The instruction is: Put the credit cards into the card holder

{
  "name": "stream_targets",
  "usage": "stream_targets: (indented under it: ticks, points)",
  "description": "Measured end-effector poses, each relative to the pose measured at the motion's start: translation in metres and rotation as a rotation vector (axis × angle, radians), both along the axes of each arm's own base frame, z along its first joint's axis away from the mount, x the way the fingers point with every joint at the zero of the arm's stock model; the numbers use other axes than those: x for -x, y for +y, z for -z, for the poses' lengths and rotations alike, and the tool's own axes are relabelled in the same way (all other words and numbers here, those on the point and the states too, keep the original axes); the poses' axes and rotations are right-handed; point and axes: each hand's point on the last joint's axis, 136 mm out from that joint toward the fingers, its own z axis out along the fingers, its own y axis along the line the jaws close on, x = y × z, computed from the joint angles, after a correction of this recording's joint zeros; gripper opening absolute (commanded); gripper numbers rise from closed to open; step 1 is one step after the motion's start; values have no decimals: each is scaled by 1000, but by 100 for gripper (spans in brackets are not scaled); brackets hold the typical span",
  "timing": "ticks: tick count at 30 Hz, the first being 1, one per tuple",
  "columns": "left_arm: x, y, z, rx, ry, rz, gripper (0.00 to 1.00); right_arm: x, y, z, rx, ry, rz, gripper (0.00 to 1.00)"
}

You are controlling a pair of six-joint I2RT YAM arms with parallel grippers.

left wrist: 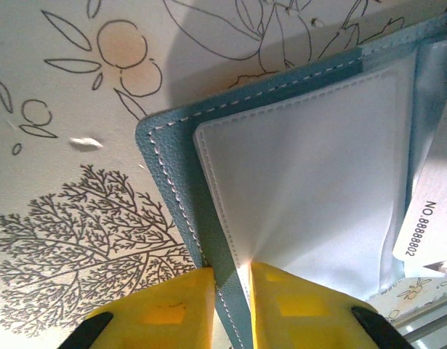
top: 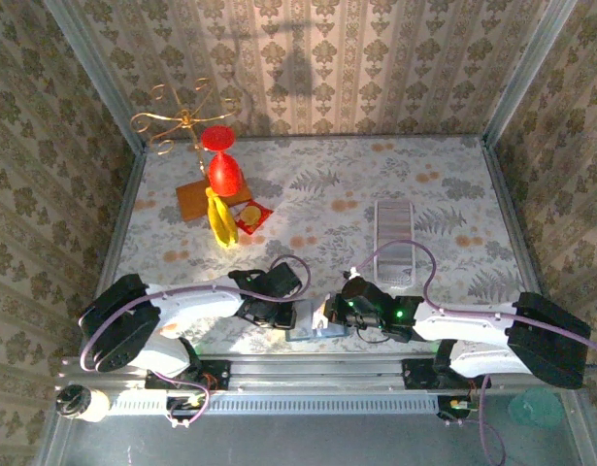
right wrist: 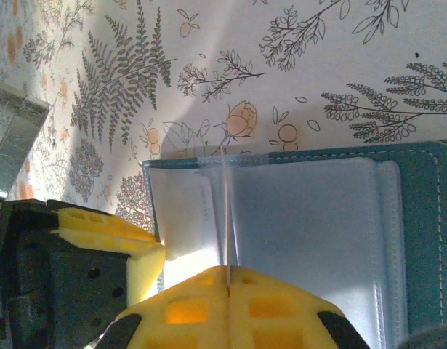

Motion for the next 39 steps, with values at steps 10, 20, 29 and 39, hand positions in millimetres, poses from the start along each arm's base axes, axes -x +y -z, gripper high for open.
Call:
stream_targets:
  ticks: [10,20,29,39]
  points:
    - [0,0,0,-2,0,0,17,-1,2,-1,-34,-12,7,0]
    - [0,1,0,-7,2,0,16,-2,4,1,-47,-6,17,0]
    - [0,1,1,-11,4,-1,15,2,8,3,-61,9,-7,0]
    - [0,0,1,-10,5,0,14,11,15,8,-75,48,-64,0]
